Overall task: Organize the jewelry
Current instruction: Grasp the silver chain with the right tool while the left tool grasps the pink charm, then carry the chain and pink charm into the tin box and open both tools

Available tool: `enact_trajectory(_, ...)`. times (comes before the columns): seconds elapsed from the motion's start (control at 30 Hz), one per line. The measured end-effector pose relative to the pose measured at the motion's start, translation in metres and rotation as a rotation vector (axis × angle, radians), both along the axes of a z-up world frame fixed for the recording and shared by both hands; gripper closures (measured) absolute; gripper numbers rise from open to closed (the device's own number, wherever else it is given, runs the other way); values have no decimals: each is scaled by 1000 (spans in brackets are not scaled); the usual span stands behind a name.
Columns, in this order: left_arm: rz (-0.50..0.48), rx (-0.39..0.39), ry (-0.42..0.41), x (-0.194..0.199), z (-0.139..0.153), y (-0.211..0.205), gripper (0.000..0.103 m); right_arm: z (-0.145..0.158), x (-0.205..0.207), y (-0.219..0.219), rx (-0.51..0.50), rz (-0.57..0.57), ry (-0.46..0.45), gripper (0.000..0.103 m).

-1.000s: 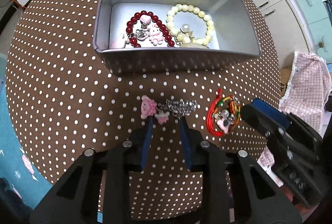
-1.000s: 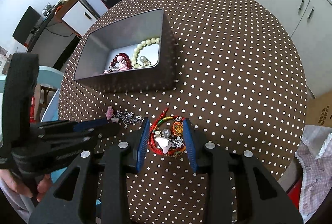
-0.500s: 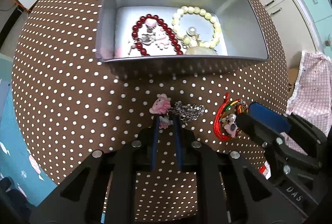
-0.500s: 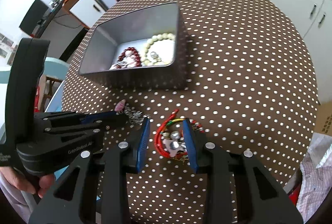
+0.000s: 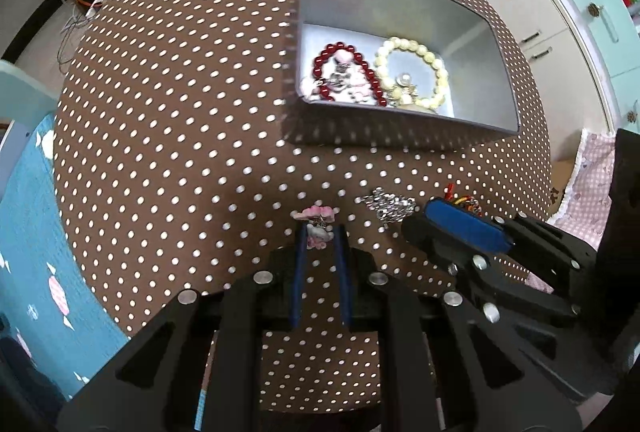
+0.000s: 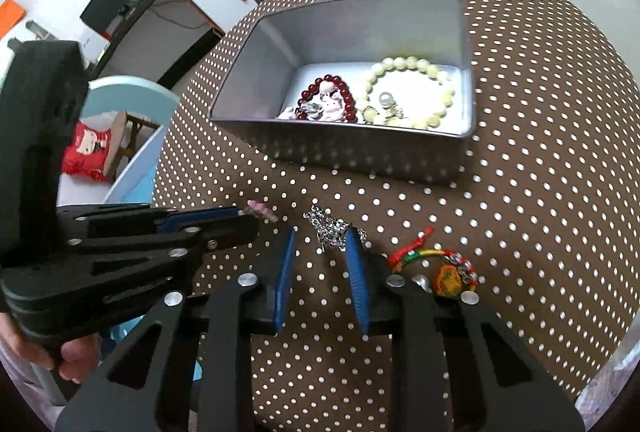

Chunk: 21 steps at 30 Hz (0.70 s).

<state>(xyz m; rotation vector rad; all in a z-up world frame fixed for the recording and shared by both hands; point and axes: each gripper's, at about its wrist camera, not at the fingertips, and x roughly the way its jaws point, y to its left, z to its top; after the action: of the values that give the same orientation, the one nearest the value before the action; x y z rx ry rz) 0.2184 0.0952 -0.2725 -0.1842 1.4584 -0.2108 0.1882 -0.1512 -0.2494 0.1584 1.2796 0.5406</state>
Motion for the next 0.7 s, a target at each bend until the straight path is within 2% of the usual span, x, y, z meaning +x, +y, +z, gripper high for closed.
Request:
enact_trajectory(0.2,32,-4,9,-17,3,31,89,-4,5,17,-50,74,-33,84)
enact_trajectory(0.33,44,1,13,-20,4,38,89,-6,1,35,-164,144,-110,92)
enact_trajectory(0.47,55,1,17,-28,1,42,89,-8,-5,47,-238,191,-165,95)
enact_trajectory(0.7,57,10,-10,-28,4,62,89,-2,-2,35,-184,146,-139,95)
